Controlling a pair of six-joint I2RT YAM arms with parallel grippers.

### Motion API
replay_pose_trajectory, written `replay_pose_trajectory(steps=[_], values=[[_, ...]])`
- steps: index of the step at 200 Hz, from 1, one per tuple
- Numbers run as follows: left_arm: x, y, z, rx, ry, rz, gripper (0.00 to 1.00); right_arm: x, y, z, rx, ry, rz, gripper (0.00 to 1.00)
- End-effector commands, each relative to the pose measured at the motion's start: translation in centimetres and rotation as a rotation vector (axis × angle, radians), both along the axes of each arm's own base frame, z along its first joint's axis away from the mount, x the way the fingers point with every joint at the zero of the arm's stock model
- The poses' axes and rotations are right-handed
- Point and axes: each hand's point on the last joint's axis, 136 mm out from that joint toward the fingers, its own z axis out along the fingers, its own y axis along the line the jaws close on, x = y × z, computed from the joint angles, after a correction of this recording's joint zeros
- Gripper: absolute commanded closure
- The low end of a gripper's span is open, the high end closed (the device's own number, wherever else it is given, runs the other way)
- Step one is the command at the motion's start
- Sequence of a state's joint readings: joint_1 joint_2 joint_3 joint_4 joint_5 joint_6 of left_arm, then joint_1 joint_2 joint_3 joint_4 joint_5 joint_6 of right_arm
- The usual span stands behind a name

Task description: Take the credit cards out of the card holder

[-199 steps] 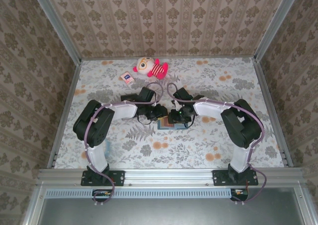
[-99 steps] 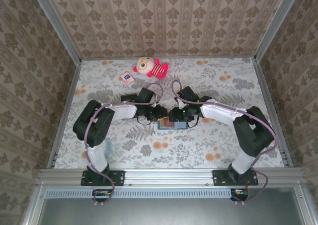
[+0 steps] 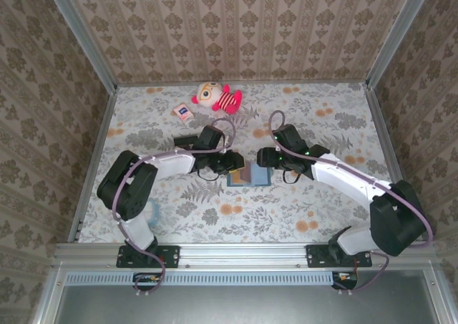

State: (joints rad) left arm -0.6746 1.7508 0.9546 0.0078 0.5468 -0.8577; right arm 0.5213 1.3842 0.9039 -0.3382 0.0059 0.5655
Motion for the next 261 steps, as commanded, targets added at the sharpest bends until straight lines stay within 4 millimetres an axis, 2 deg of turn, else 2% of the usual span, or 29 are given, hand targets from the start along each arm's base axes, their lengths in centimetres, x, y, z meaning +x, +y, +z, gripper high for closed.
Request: replay_pose_trajectory(steps=[1, 42, 69, 112, 137, 157, 175, 177, 184, 219, 235, 261], values=[[-1.0, -1.6, 1.7, -0.047, -0.013, -0.018, 0.70, 0.6, -1.7, 1.6, 0.030, -0.067, -0.107, 0.29], [-1.8, -4.8, 2.3, -0.069, -0.025, -0.077, 0.67, 0.6, -3.1, 2.1, 0.036, -0.094, -0.152, 0.22], [-1.7, -5.7, 2.5, -0.074, -0.034, -0.083, 0.61, 0.3, -3.5, 2.3, 0.037, -0.097, -0.152, 0.21], [-1.1, -5.2, 3.7, -0.065, -0.075, -0.068, 0.44, 0.1, -3.2, 2.3, 0.063, -0.087, -0.131, 0.21], [-0.4, -3.1, 3.0, 0.004, -0.084, -0.013, 0.40, 0.3, -2.0, 2.1, 0.099, -0.064, -0.092, 0.21], [0.1, -0.8, 1.9, 0.058, -0.070, 0.061, 0.40, 0.3, 0.6, 2.1, 0.144, -0.010, 0.009, 0.31], [0.5, 0.7, 1.1, 0.076, -0.051, 0.116, 0.42, 0.1, 1.8, 1.8, 0.120, 0.017, 0.041, 0.39], [0.5, 0.8, 1.1, 0.077, -0.048, 0.119, 0.42, 0.2, 1.9, 1.2, 0.112, 0.035, 0.039, 0.40], [0.6, 1.2, 0.9, 0.082, -0.045, 0.135, 0.43, 0.3, 2.2, 0.7, 0.112, 0.052, 0.033, 0.42], [0.4, 1.6, 0.3, 0.088, -0.033, 0.154, 0.53, 0.1, 4.4, -0.7, 0.102, 0.118, 0.095, 0.60], [0.3, 1.6, 0.0, 0.088, -0.025, 0.158, 0.57, -0.3, 5.3, -1.5, 0.035, 0.147, 0.133, 0.63], [0.5, 2.1, -0.4, 0.095, -0.020, 0.196, 0.61, -0.5, 4.8, -3.7, -0.070, 0.221, 0.098, 0.69]])
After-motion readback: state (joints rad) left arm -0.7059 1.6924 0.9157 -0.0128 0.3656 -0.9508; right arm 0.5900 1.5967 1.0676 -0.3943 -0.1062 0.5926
